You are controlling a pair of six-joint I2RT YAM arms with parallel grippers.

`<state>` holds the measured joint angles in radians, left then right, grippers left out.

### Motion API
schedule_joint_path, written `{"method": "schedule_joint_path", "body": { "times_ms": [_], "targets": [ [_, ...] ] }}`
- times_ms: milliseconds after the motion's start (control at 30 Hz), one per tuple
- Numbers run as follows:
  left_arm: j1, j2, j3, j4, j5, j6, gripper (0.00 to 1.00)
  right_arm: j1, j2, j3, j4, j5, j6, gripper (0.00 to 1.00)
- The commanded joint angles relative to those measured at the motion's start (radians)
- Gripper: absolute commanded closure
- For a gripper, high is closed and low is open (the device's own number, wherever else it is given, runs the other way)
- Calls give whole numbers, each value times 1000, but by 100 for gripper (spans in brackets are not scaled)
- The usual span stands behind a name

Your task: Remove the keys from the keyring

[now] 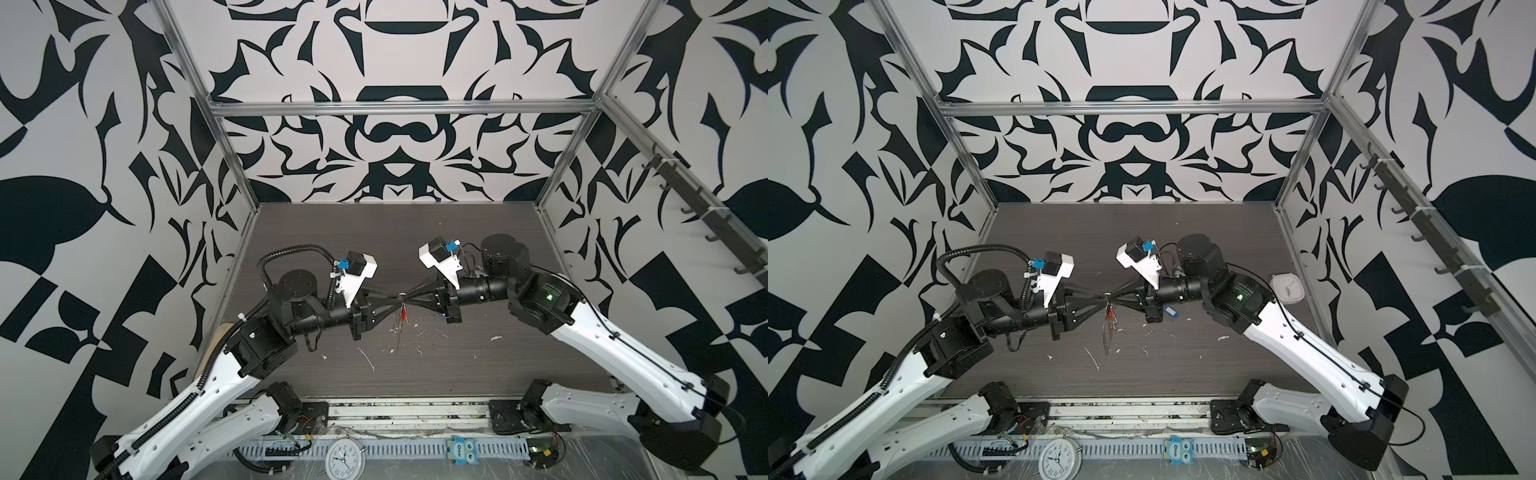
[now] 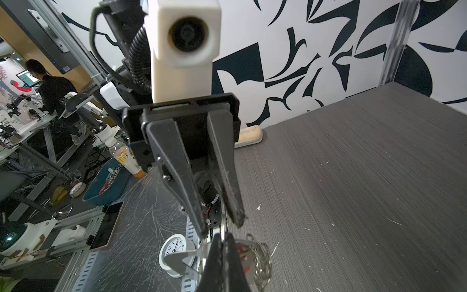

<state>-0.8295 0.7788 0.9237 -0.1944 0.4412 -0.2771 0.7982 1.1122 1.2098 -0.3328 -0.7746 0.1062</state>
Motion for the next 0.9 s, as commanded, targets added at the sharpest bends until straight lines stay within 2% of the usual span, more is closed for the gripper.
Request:
{"method": "schedule_joint_path", "body": {
  "times_ms": [0, 233, 567, 667, 767, 867],
  "targets": [
    [4, 7, 36, 35, 43, -8, 79, -3, -14, 42, 52, -20, 9, 100],
    [4, 15, 33, 52, 62, -22, 81, -2, -15, 40, 69, -9, 19, 100],
    [4, 16, 30, 63, 58, -33, 99, -1, -9, 34, 90, -13, 37, 100],
    [4, 17, 32, 70, 65, -37, 98, 1, -5, 30, 99, -18, 44, 100],
    [4, 23, 30, 76, 75, -42, 90, 5, 0, 30, 105, -18, 46, 100],
    [4, 27, 28, 83, 76, -45, 89, 7, 1, 30, 110, -15, 47, 100]
  ]
}}
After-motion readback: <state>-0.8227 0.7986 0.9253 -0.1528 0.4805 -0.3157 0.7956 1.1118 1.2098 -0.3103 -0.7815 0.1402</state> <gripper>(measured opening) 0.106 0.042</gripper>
